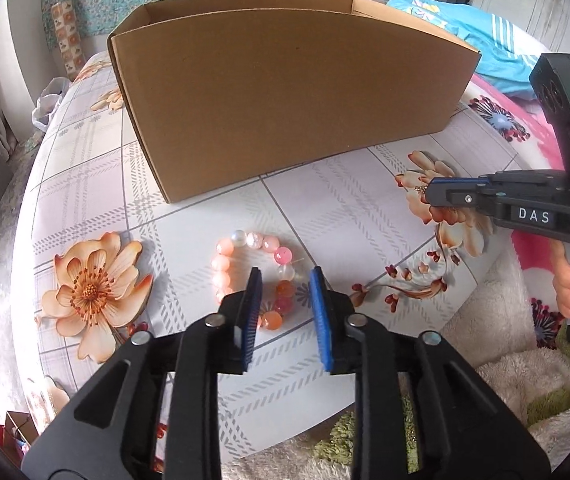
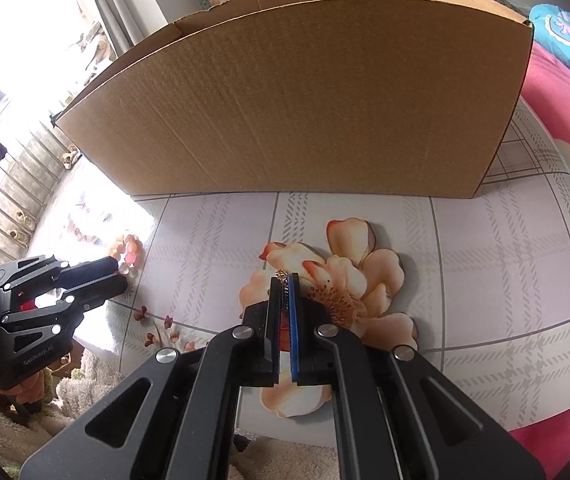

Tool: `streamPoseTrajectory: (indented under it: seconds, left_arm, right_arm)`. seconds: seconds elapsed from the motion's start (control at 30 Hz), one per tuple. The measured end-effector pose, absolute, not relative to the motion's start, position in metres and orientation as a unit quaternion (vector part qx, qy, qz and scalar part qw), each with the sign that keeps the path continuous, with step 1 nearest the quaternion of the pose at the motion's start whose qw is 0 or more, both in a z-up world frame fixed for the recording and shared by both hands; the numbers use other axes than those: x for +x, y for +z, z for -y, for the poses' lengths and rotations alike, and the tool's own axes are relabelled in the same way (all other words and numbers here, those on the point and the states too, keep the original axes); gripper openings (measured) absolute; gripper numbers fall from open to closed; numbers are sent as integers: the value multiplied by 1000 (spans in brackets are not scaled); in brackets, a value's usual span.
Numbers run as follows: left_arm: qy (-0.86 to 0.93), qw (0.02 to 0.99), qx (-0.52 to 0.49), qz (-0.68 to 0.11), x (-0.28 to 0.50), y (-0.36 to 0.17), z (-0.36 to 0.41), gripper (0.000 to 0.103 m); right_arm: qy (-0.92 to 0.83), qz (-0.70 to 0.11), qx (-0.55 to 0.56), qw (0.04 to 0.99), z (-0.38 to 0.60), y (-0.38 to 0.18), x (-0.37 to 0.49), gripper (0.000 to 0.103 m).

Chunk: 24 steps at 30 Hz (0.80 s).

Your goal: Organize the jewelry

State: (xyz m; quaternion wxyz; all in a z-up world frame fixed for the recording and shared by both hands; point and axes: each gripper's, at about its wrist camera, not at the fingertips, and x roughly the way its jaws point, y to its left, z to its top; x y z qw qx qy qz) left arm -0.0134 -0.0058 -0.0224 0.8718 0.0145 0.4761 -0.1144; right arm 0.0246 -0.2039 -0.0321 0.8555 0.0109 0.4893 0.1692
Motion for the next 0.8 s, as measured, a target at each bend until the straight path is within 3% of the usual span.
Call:
streamPoseTrajectory:
  seconds: [0.53, 0.67, 0.8]
  left_arm:
    - [-92, 867, 26, -489, 7, -24, 14, 24]
    - [-86, 866, 24, -492, 11, -23, 15, 22]
    - [-81, 865, 20, -495, 14, -23, 16, 19]
  right_arm:
    - [165, -486, -17, 858, 190, -31, 21, 6]
    - [163, -480, -37, 861, 181, -29, 21, 16]
    - [161, -479, -59, 861, 170, -29, 22, 17]
